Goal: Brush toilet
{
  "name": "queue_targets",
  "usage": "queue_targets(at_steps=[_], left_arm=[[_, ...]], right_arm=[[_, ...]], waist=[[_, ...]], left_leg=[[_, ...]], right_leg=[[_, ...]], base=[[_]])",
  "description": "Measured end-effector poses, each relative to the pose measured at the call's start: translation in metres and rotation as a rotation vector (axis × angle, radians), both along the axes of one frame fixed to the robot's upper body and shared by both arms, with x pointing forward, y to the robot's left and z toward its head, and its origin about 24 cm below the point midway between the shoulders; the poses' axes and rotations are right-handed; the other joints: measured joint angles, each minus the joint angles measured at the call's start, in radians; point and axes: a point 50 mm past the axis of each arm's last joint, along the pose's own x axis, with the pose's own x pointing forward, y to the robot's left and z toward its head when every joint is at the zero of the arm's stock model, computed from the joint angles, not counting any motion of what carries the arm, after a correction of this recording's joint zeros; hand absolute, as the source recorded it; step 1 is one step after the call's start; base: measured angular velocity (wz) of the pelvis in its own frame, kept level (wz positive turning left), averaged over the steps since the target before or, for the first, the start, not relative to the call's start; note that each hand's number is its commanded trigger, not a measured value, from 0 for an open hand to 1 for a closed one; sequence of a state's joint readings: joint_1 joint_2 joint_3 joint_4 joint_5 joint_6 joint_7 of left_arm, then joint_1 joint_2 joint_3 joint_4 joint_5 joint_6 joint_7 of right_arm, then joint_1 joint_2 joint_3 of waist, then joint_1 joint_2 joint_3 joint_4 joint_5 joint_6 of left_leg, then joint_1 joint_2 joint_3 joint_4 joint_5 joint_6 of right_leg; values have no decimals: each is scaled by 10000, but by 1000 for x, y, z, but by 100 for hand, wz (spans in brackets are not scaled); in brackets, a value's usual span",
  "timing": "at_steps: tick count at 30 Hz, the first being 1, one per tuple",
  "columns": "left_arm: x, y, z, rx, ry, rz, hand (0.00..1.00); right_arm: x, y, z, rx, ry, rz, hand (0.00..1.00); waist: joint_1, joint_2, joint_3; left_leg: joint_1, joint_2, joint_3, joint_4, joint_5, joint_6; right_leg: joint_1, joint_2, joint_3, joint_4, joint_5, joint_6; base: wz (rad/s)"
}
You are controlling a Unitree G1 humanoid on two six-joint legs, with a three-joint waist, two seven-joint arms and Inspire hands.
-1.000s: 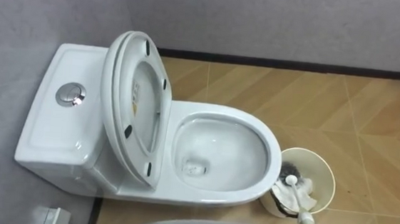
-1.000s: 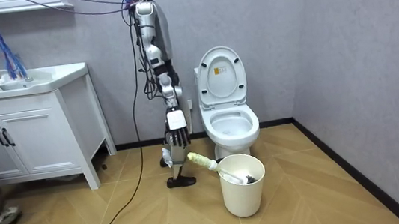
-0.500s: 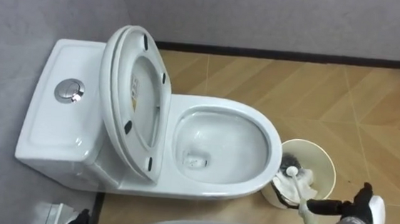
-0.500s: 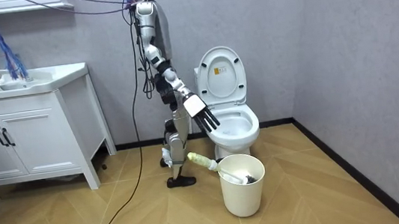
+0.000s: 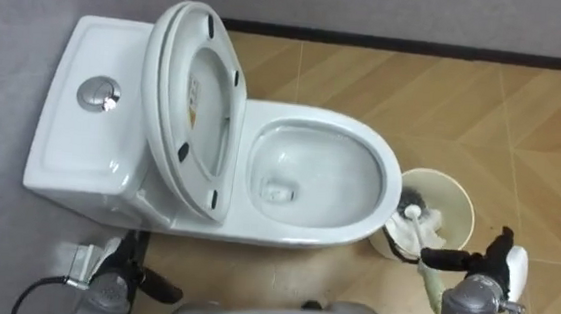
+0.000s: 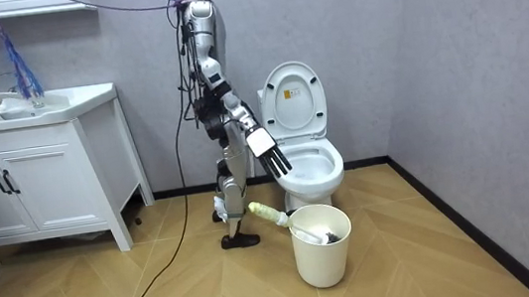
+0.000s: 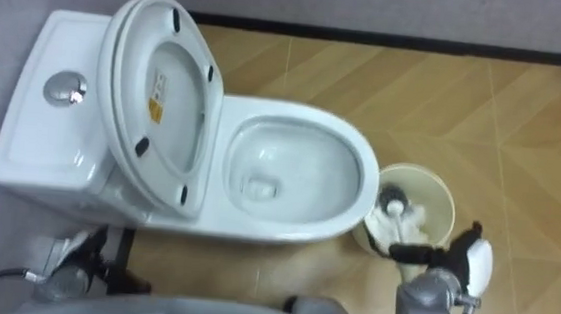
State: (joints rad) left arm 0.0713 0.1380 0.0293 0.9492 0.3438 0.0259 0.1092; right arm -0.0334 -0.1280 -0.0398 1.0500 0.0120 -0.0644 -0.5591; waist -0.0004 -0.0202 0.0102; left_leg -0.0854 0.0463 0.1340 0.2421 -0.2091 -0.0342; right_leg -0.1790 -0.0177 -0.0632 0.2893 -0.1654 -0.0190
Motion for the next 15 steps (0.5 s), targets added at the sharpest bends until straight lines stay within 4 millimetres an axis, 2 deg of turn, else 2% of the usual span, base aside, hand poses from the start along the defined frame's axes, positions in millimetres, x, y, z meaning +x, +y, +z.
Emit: queue_targets(at_steps=[1,2,3,5,9,11,15], left_arm=[[11,-1,4,38,-366,-99,0],[23,-4,7,51,-649,-281,0],[29,-6,9,45,-791,-400,0],[49,-15,15,-96,-1248,-780,0],[75,-26,26,-375,-1981,-1023,0],[91,-34,34,-382,-2497,-1270,0],[110,-38,47,-202,-3127,-1620,0]], right_arm=[[5,-1,0,-12,91,-10,0],[8,-2,-1,21,242,-115,0],[10,-3,-1,65,285,-196,0],[23,-6,3,355,86,-660,0],[38,-6,7,1350,-305,-1486,0],[47,-14,13,1607,-557,-1622,0],[54,-27,20,1758,-559,-1942,0]], waist=[[-17,18,18],[-30,41,65],[0,43,78],[56,170,221],[155,160,259],[301,87,309],[359,57,332]], left_leg=[[-471,11,-61,330,-70,120],[-962,8,-140,652,-105,176],[-1179,2,-150,786,-110,185],[-2066,-32,-395,1304,-167,272],[-3539,-103,-513,2273,-231,351],[-4436,-244,-524,3015,-387,407],[-5668,-215,-561,4128,-684,472]], right_leg=[[-384,-32,-99,197,7,-7],[-751,-94,-225,406,8,-9],[-940,-118,-246,497,8,-8],[-1692,-196,-405,872,19,-23],[-3121,-347,-438,1874,-92,-63],[-4140,-523,-220,2801,-416,-14],[-5266,-594,-220,3776,-567,-7]], base=[[22],[25],[24],[22],[16],[9],[3]])
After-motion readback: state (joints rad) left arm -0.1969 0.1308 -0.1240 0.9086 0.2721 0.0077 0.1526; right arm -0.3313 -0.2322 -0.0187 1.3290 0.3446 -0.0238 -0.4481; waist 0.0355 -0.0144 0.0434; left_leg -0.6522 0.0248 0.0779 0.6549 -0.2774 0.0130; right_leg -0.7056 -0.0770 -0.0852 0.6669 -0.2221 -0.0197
